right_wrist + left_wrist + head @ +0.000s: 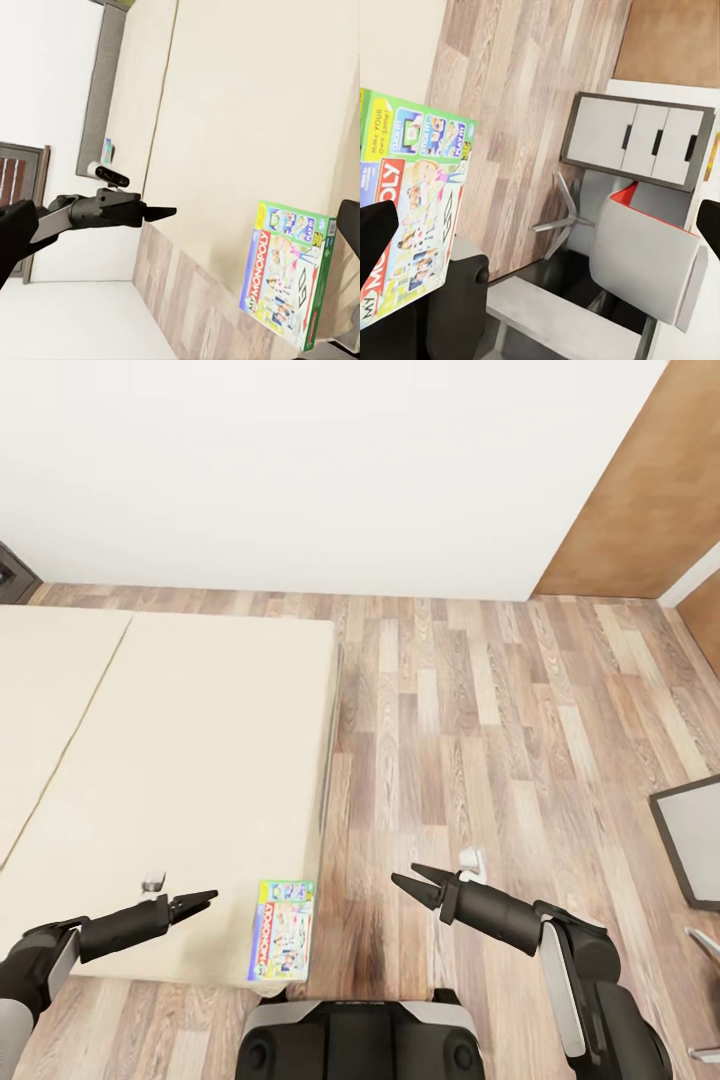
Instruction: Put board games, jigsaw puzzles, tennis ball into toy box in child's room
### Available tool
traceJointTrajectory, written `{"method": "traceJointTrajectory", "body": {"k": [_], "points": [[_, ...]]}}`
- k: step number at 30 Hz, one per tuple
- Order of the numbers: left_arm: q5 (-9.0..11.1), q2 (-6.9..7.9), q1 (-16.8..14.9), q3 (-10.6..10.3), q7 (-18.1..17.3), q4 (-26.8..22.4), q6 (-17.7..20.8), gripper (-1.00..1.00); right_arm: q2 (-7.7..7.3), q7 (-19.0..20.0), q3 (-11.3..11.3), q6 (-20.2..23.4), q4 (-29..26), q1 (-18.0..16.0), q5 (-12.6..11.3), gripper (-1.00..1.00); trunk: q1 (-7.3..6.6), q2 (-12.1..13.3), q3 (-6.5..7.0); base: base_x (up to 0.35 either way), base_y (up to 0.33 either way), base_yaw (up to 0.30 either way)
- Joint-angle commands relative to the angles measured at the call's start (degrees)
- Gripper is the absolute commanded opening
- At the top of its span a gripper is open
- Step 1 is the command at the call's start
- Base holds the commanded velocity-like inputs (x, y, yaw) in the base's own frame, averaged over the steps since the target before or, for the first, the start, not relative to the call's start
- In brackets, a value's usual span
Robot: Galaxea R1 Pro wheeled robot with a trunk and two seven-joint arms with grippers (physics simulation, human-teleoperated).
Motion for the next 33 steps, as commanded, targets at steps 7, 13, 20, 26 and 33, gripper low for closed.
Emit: {"method": "traceJointTrajectory", "body": {"k": [7,13,20,26,33], "points": [[-0.1,-0.06,0.0,0.1,-0.2,0.0,0.6,1.00,0.11,0.2,0.1,0.3,0.0,0.0,-0.1,1.00,0.03,-0.1,0.59,0.000,0.000,0.077],[-0.2,-0.06,0.0,0.1,-0.2,0.0,0.5,1.00,0.06,0.3,-0.1,0.3,0.0,0.0,-0.2,1.00,0.03,-0.1,1.15,0.000,0.000,0.087],[-0.2,-0.07,0.0,0.1,-0.2,0.0,0.5,1.00,0.09,0.5,-0.1,0.3,0.0,0.0,-0.2,1.00,0.03,-0.1,1.81,0.000,0.000,0.081],[-0.2,-0.07,0.0,0.1,-0.2,0.0,0.5,1.00,0.24,0.4,0.0,0.3,0.0,0.0,-0.2,1.00,0.03,-0.1,2.37,0.000,0.000,0.018],[-0.2,-0.07,0.0,0.1,-0.1,0.0,0.5,1.00,0.45,0.2,0.2,0.3,0.0,0.0,-0.2,1.00,0.03,-0.1,3.03,0.000,0.000,-0.037]]}}
